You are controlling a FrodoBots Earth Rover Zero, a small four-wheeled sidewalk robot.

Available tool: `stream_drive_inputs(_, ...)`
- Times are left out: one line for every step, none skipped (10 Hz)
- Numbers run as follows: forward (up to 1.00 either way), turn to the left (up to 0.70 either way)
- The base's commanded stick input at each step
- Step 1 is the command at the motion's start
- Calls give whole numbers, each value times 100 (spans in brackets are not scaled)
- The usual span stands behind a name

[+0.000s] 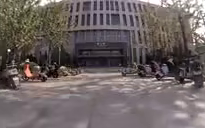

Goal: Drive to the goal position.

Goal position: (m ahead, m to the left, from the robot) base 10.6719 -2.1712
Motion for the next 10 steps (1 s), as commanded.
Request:
stream_drive_inputs(100, 0)
stream_drive_inputs(100, 0)
stream_drive_inputs(100, 0)
stream_drive_inputs(100, -2)
stream_drive_inputs(100, -10)
stream_drive_inputs(100, -29)
stream_drive_inputs(100, -29)
stream_drive_inputs(100, -29)
stream_drive_inputs(100, -29)
stream_drive_inputs(100, -29)
